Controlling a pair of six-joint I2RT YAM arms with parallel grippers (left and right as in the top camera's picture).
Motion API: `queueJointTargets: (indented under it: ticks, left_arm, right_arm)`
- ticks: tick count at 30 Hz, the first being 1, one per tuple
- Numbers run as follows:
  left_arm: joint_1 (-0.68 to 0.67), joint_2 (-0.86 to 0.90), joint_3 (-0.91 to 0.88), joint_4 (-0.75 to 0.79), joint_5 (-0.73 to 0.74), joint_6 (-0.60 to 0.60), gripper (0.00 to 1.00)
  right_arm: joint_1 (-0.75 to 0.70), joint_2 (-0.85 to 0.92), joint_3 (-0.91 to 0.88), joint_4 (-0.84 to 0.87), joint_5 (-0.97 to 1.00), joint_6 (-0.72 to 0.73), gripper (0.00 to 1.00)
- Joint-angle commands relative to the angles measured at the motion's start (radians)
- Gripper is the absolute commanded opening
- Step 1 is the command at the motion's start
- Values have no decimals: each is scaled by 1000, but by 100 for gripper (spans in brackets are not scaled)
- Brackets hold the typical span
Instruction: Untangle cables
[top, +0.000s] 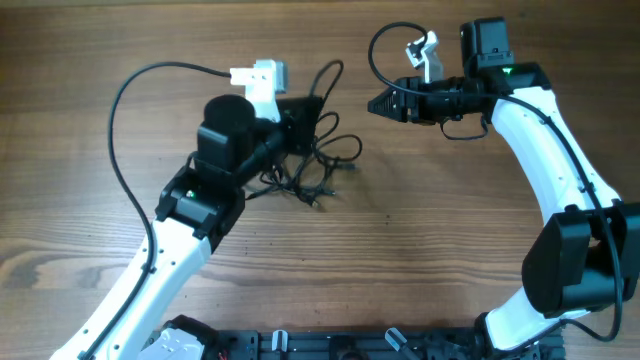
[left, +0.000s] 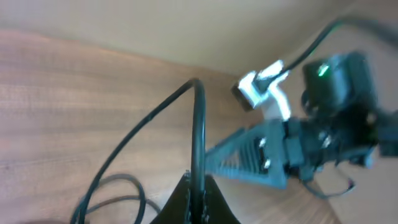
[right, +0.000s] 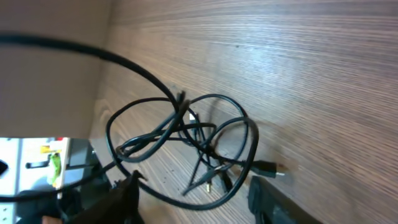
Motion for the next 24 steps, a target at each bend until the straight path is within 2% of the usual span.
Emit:
queueJointTargets:
  ticks: [1, 4, 9, 10, 12, 13, 14, 15, 17, 18, 19, 22, 24]
  left_arm:
    - [44, -49, 4, 158, 104, -5, 4]
    - [83, -104, 4, 311, 109, -112, 4]
    - [176, -207, 4, 612, 110, -504, 4]
    - [186, -222, 4, 646, 114, -526, 4]
    - [199, -251, 4, 635, 128, -493, 4]
    - [201, -261, 4, 577, 129, -460, 4]
    - [201, -265, 4, 476, 127, -419, 4]
    - [201, -252, 4, 241, 87, -331, 4]
    - [201, -208, 4, -24, -13, -285, 4]
    - [201, -155, 4, -114, -7, -285, 4]
    - [201, -109, 4, -97, 66, -285, 4]
    - [201, -59, 4, 97, 214, -285, 4]
    - [201, -57, 4, 203, 236, -285, 4]
  right_arm:
    - [-6, -31, 14, 8, -11, 10, 61]
    - [-6, -31, 14, 11, 16, 29, 62]
    - [-6, -31, 14, 20, 16, 27, 62]
    - [-6, -31, 14, 23, 16, 26, 62]
    - [-6, -31, 14, 26, 9, 24, 62]
    - [-6, -31, 14, 27, -3, 23, 62]
    - [-6, -31, 14, 27, -19, 19, 62]
    - [-1, -31, 14, 23, -61, -2, 62]
    - [12, -31, 14, 22, -71, 2, 62]
    - [31, -31, 14, 23, -71, 3, 62]
    - [55, -31, 14, 25, -70, 22, 63]
    - [95, -31, 14, 39, -65, 82, 63]
    - [115, -31, 14, 47, -42, 146, 63]
